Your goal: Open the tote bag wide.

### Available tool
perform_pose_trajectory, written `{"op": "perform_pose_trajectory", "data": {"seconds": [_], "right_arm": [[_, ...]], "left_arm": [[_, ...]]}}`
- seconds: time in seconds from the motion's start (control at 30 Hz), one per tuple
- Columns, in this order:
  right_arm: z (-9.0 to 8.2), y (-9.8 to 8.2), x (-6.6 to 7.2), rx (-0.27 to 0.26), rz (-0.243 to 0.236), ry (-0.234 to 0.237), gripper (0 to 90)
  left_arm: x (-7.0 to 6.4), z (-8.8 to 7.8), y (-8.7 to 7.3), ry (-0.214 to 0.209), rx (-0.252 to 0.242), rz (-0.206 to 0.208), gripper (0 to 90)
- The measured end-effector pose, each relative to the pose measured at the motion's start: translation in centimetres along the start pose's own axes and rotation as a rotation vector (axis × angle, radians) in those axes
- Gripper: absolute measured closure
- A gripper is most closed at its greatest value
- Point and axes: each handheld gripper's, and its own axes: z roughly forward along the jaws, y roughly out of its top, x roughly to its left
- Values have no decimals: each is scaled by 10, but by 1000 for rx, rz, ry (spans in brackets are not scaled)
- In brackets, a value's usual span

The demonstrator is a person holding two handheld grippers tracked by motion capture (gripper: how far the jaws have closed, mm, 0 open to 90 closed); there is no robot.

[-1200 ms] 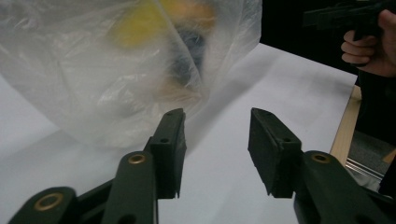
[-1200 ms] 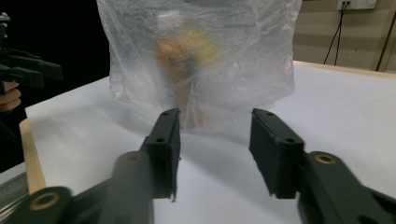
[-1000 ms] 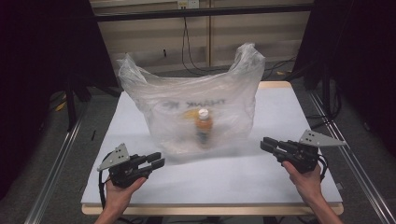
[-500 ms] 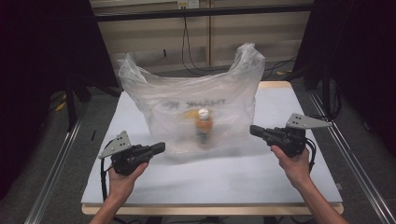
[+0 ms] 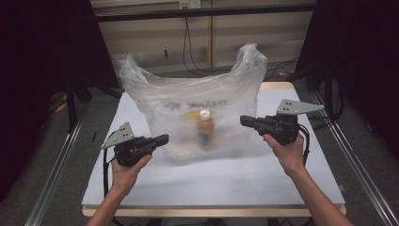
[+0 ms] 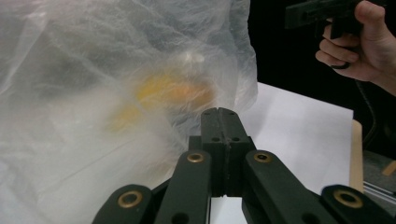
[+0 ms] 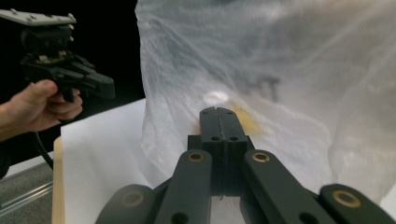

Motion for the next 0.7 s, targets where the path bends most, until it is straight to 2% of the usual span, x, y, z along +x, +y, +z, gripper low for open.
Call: {"op": "perform_pose_trajectory", "data": {"seconds": [0.07, 0.13, 0.17, 0.2, 0.33, 0.5, 0.7], "right_arm": [[0, 6, -2, -24, 7, 22, 900], [1, 11, -3, -25, 6, 24, 900], [2, 15, -3, -23, 10, 27, 900], [3, 17, -4, -21, 11, 30, 900], [8, 28, -7, -19, 8, 36, 900], [15, 41, -7, -34, -4, 57, 900], [27, 63, -6, -43, -36, 74, 900]], "left_arm": [[1, 2, 4, -5, -6, -5, 900], [2, 3, 8, -15, -9, 6, 900], [2, 3, 10, 1, -2, 15, 900], [2, 5, 11, -11, -11, 12, 900], [2, 10, 18, -15, -13, 31, 900], [3, 10, 35, -12, -41, 46, 900], [13, 11, 55, -10, -89, 45, 900]]}}
